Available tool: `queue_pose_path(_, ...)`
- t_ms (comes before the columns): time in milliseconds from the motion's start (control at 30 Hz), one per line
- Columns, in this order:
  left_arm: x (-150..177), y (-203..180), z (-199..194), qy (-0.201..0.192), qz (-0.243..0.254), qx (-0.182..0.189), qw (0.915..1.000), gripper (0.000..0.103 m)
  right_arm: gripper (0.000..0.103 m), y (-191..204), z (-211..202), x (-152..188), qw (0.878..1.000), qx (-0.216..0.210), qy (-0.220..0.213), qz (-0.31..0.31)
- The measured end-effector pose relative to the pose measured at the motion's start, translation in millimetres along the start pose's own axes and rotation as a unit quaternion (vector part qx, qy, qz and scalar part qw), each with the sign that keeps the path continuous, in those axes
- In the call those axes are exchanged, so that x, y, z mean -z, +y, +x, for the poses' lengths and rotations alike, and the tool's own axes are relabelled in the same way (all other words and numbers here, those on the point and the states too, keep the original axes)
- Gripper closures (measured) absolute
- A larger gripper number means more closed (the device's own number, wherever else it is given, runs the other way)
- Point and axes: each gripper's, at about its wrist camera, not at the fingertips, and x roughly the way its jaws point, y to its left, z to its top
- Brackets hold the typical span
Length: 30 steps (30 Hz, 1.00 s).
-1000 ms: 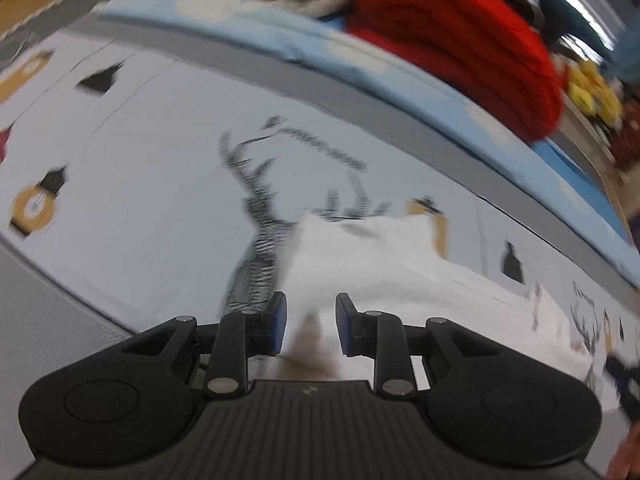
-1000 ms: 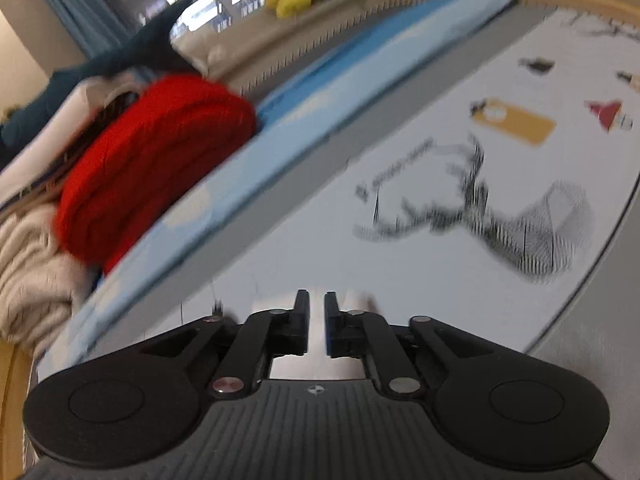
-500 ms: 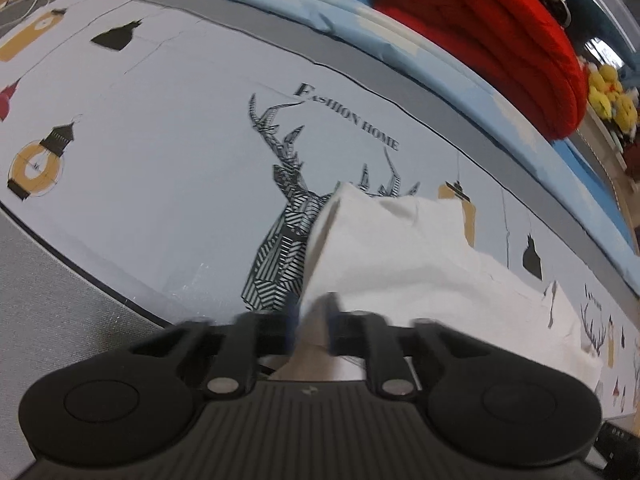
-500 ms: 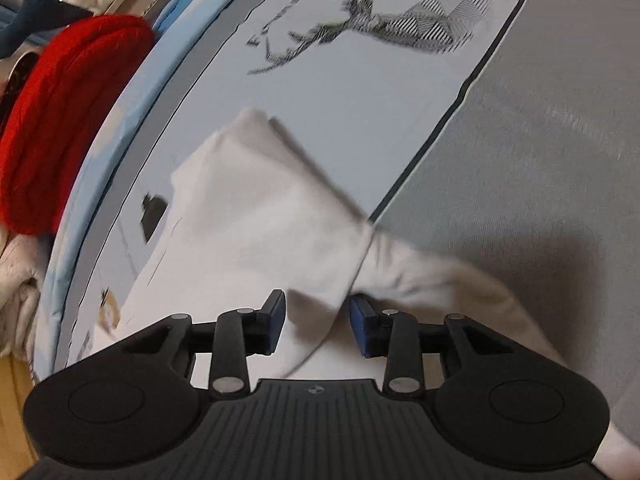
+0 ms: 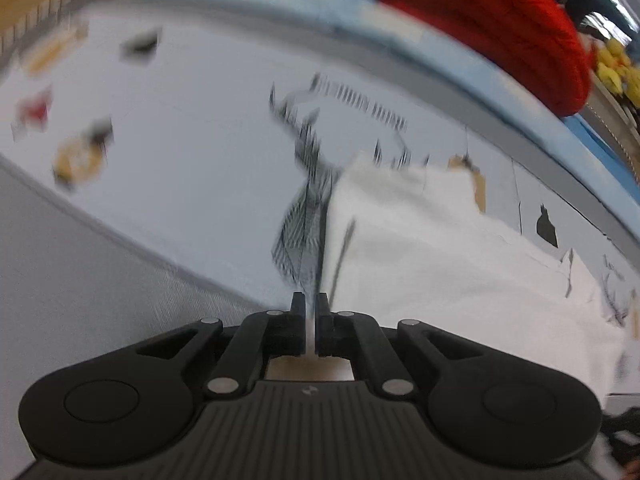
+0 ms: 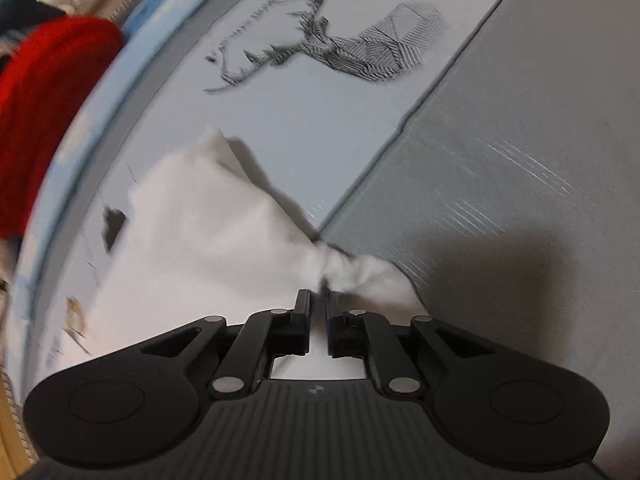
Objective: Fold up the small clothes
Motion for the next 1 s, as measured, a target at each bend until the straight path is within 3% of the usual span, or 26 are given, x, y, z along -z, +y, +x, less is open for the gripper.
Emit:
queue_pose_path(100, 2.1, -21.2, -12.9, -0.037, 0.047, 0.042, 0.9973, 0.088, 0.094, 16.1, -18.9, 6.2, 0.998, -0.015, -0.038, -0.045)
queue_pose_path(167, 6.3, -32.3, -1.7, -0.022, 0.066, 0.065, 0.9955, 0.083, 0.09, 27.5, -32.5, 7.3, 0.992, -0.055, -0.079, -0.08)
queue_pose_path(233, 12.5, -36.7, 21.4, 0.019, 0.062, 0.062, 0.996, 0.083, 0.074, 38.2, -33.9, 4.0, 0.984, -0.072, -0.11, -0.12)
queue_pose_path(333, 23.1, -35.3, 53.7, 0.061, 0.054, 0.032, 0.9961, 0.083, 0.071, 32.3, -12.3, -7.7, 0.984, -0.049, -0.095, -0.142)
queue_pose_path(433, 20.8, -43.4, 48.5, 0.046, 0.059, 0.026, 0.9969, 0.082, 0.073, 24.9, 14.7, -13.3, 0.987, -0.018, -0.054, -0.147)
queue_pose_path(567, 17.0, -47.7, 38.3, 0.006, 0.074, 0.041, 0.9964, 0.071, 0.071, 24.9, 12.5, -7.5, 0.986, -0.026, -0.067, -0.152)
queue_pose_path(667, 25.4, -39.8, 57.6, 0.033, 0.095, 0.027, 0.9945, 0.073, 0.07, 24.2, 13.4, -3.1, 0.982, -0.026, -0.067, -0.178)
queue_pose_path(767, 25.6, -48.1, 26.3, 0.01, 0.13, 0.004, 0.9915, 0.073, 0.07, 22.0, -3.6, 4.5, 0.975, -0.035, -0.083, -0.203)
queue_pose_path(867, 35.0, -52.7, -22.9, -0.041, 0.144, 0.011, 0.9887, 0.073, 0.07, 17.4, -33.9, 12.2, 0.969, -0.053, -0.102, -0.218)
queue_pose_path(1000, 67.3, -44.9, -85.7, -0.065, 0.145, 0.025, 0.987, 0.073, 0.07, 2.6, -88.1, 29.4, 0.958, -0.068, -0.134, -0.245)
